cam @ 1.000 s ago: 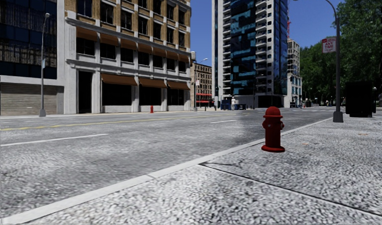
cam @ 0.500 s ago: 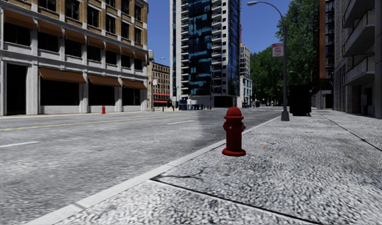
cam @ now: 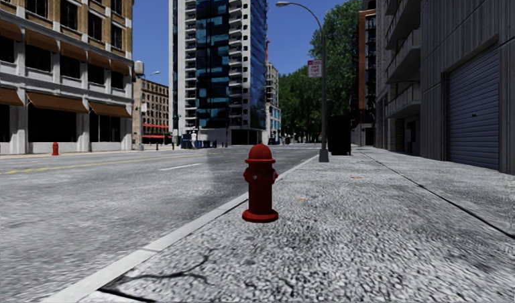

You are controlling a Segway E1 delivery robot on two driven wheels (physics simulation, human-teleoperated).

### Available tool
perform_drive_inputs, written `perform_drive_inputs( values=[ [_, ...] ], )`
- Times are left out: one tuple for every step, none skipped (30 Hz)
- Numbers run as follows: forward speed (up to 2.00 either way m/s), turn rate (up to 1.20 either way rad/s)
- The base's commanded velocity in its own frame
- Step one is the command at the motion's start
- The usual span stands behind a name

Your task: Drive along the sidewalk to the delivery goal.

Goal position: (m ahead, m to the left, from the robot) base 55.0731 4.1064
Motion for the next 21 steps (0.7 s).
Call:
perform_drive_inputs(
  values=[
    [1.06,-0.55],
    [1.06,-0.55],
    [1.06,-0.55],
    [1.06,-0.55],
    [1.06,-0.55],
    [1.06,-0.55],
    [1.06,-0.55],
    [1.06,-0.55],
    [1.06,-0.55],
    [1.06,-0.55],
    [1.06,-0.55],
    [1.06,-0.55],
    [1.06,-0.55],
    [1.06,-0.55],
    [1.06,-0.55],
    [1.07,-0.55],
    [1.08,-0.55],
    [1.13,-0.55],
    [1.13,-0.55],
    [1.24,-0.55],
    [1.35,-0.55]
  ],
)
